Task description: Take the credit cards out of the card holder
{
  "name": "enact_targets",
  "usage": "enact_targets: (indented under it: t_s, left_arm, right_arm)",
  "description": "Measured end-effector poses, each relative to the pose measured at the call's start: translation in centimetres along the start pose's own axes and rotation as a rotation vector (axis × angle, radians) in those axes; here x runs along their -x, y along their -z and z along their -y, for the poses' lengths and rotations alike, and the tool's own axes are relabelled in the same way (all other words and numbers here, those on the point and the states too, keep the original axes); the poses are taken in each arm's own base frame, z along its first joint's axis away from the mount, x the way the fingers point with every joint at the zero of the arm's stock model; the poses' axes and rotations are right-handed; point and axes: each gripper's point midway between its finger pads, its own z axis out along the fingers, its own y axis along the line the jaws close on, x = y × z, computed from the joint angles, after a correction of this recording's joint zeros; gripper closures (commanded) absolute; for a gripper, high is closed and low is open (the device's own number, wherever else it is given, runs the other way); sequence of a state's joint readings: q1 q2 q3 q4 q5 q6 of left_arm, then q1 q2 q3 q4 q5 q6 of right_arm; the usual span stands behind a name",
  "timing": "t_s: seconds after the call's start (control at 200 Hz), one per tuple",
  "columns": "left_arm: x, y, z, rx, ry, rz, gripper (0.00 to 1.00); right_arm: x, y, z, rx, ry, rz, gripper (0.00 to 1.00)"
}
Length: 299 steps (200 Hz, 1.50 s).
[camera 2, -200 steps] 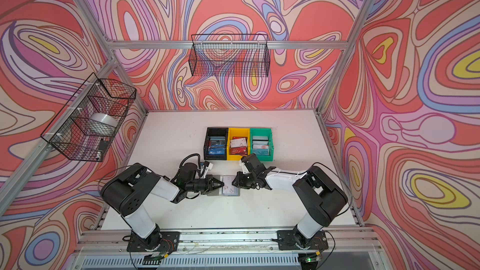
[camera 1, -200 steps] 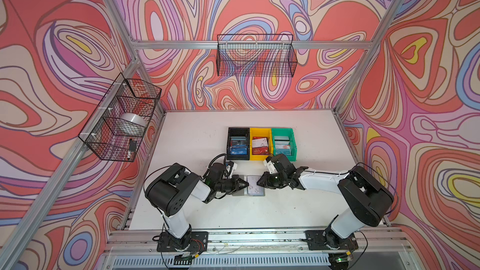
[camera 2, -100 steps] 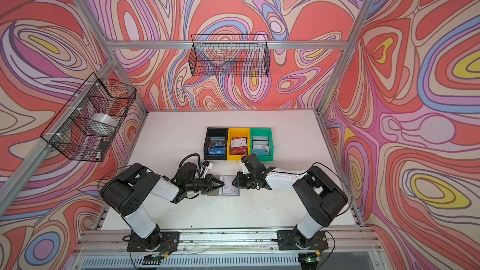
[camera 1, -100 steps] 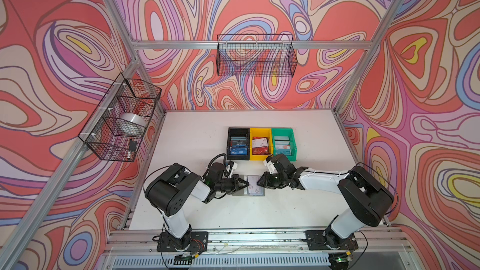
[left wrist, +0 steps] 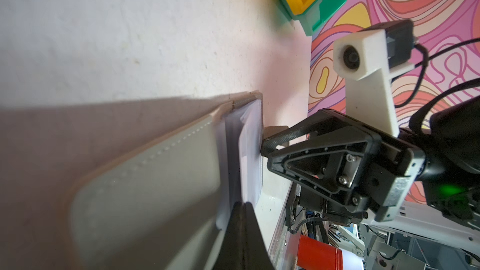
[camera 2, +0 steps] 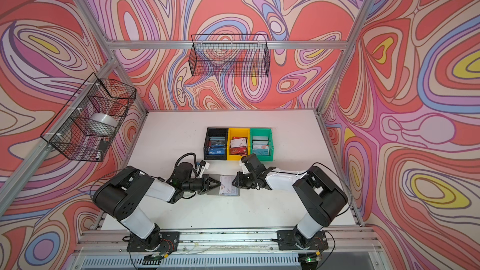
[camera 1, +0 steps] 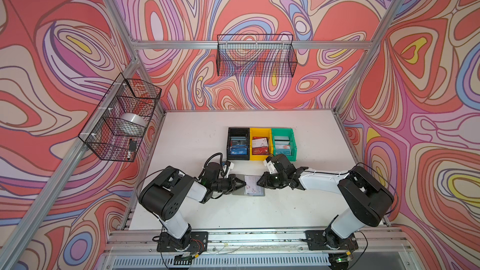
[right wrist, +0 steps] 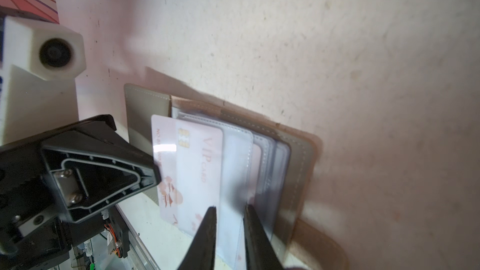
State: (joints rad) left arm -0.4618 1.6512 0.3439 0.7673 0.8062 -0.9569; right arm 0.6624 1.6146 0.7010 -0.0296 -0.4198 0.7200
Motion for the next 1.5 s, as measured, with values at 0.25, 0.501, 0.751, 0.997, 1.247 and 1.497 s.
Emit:
enact_targets:
  t_s: [0.25, 0.501, 0.751, 0.997, 1.247, 1.497]
  left_arm:
    - [0.0, 1.4, 0.7, 0.042, -0.045, 0.0, 0.99]
    - [0.3, 2.3, 1.6, 0.066, -0.052, -0.001, 0.99]
    - [1.2, 2.8, 3.4, 0.071, -0.105, -0.002, 1.0]
    - [1.0, 2.8, 3.8, 0.048, -0.088, -0.02, 1.0]
    - [2.9, 3.5, 6.8, -0.11, -0.067, 0.022, 0.99]
    - [3.3, 4.0, 9.1, -0.194, -0.09, 0.029, 0.99]
  right_arm:
    - [0.0, 0.0, 0.0, 0.0, 0.0, 0.0, 0.77]
    - [-0.4, 0.5, 0.0, -0.013, 0.007, -0.018, 0.77]
    - [0.1, 2.2, -2.0, 0.023, 0.066, -0.017, 0.76]
    - [0.6, 3.5, -2.9, 0.115, 0.063, -0.041, 0.75]
    - [2.4, 7.1, -4.8, 0.357, 0.065, -0.057, 0.66]
    - [2.9, 7.6, -7.7, 0.484, 0.144, -0.137, 0.63]
